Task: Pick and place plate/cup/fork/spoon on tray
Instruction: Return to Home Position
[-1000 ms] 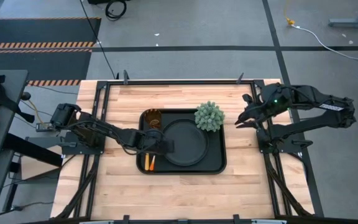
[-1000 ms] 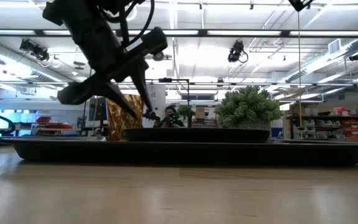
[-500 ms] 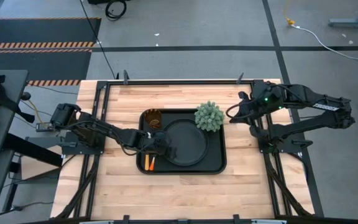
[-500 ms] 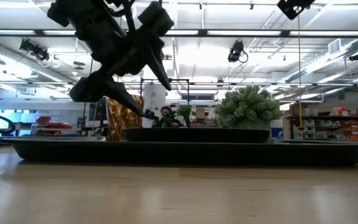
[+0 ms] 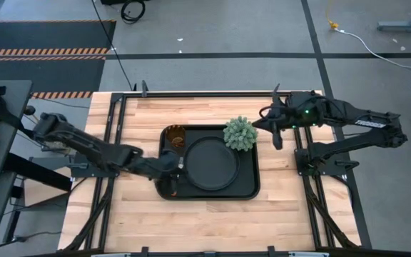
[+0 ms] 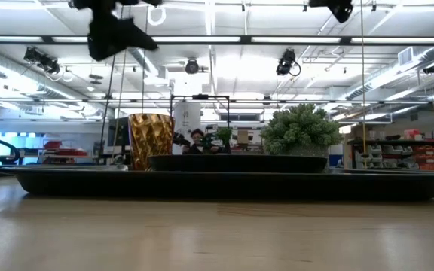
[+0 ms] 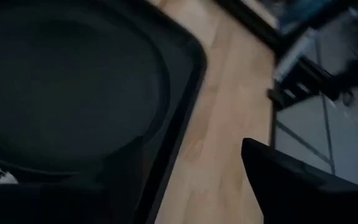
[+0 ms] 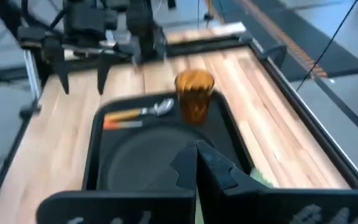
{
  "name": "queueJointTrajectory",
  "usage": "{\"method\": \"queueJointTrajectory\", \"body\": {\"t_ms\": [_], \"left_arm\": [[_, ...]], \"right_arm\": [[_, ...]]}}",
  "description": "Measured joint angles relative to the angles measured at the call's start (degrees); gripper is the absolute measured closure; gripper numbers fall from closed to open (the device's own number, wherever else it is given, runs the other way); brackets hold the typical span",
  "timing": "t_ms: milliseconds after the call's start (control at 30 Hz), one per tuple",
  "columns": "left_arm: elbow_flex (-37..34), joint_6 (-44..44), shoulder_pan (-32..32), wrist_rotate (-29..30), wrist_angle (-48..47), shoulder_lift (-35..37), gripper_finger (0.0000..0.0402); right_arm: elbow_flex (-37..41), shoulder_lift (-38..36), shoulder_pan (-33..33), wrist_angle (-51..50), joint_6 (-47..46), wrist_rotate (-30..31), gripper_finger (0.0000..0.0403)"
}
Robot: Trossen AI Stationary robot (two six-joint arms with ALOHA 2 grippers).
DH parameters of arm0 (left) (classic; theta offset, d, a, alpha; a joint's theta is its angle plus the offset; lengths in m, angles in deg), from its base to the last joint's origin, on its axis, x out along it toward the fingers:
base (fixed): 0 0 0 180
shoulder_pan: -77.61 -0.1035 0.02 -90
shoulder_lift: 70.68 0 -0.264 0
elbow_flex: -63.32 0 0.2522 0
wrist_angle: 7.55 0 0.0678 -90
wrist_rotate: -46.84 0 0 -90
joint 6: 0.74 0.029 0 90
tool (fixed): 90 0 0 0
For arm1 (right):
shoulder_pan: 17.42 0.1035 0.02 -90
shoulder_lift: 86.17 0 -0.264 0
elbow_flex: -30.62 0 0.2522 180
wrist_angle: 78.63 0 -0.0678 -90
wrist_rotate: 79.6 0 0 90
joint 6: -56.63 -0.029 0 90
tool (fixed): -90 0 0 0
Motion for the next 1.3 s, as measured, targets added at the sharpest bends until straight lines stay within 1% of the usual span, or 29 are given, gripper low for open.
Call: {"method": "queueJointTrajectory", "body": {"t_ms": [67,133,267,367,433,567,667,800,933,1200,1300], "left_arm": [[-2.01,3.16,0.61,0.04,0.28,3.74,0.0147],[-4.67,4.65,0.54,-0.33,2.59,7.48,0.0162],[-11.09,8.79,-0.76,-1.81,13.88,14.96,0.0197],[-14.91,10.19,-2.87,-1.83,23.44,19.67,0.0223],[-16.15,11.85,-4.22,-1.09,27.34,22.44,0.0238],[-16.19,13.77,-6.41,2.74,27.89,26.38,0.0263],[-16.17,13.44,-7.6,5.2,28.17,27.9,0.0271],[-16.17,13.53,-8.39,5.6,27.97,28.21,0.0273],[-16.17,16.49,-8.73,7.19,28.17,27.74,0.0273],[-16.15,16.4,-8.71,7.68,27.96,27.59,0.0273],[-16.15,16.4,-8.97,9.03,29.59,27.59,0.0273]], "right_arm": [[2.27,0.0,0.0,5.17,-1.66,0.18,0.0399],[4.88,-0.02,0.07,11.36,-3.41,-0.51,0.04],[10.28,0.01,0.11,24.91,-5.37,-4.65,0.04],[12.55,0.07,0.11,32.1,-5.38,-5.26,0.0394],[12.87,0.11,0.11,32.97,-5.3,-5.33,0.0386],[12.89,0.11,0.43,33.77,-5.01,-5.44,0.0375],[12.89,0.24,0.44,33.55,-5.46,-5.53,0.0373],[12.89,0.42,0.44,32.92,-2.68,-5.5,0.0372],[12.87,0.74,0.44,33.39,-2.4,-5.5,0.0372],[12.87,1.27,0.44,32.54,-2.44,-5.5,0.0371],[12.87,1.25,0.44,33.92,-2.92,-5.5,0.0371]]}}
